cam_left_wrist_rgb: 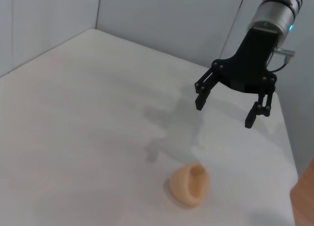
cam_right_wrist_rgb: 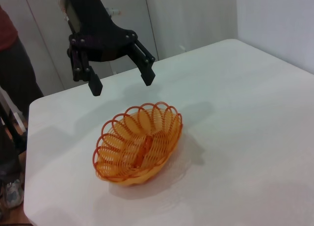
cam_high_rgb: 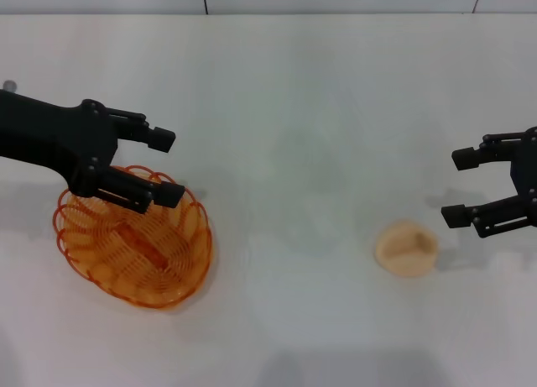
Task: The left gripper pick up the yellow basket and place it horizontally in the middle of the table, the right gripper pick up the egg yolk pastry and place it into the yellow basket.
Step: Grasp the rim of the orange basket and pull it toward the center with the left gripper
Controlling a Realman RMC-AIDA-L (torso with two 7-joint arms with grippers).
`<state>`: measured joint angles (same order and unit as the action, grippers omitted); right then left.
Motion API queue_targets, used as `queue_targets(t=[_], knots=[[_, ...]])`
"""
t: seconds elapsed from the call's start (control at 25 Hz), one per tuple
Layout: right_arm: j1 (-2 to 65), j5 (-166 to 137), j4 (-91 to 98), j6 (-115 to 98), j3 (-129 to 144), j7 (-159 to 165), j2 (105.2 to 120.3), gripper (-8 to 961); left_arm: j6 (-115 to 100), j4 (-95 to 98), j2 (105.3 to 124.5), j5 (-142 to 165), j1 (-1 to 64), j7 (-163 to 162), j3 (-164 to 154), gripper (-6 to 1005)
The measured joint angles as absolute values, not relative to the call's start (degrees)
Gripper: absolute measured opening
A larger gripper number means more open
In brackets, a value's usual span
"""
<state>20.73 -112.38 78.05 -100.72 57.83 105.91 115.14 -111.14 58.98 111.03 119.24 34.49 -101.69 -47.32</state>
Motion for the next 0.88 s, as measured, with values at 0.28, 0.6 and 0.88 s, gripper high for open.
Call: queue_targets(t=[0.28, 0.6, 0.88], knots=[[20.61, -112.41, 78.04, -100.71, 57.83, 106.01, 115.14, 872, -108.81, 59.27, 109.86, 124.78, 34.51, -102.88, -46.94, 890], [20.32, -112.41, 77.79, -100.28, 57.75, 106.74, 115.18, 873, -107.76, 60.96, 108.76, 136.15, 35.79, -106.32, -45.97, 890], [20.55, -112.26, 77.36, -99.76, 57.77, 106.99, 115.22, 873, -109.24, 61.08, 107.19, 144.82, 37.49, -107.95, -44.56, 891]])
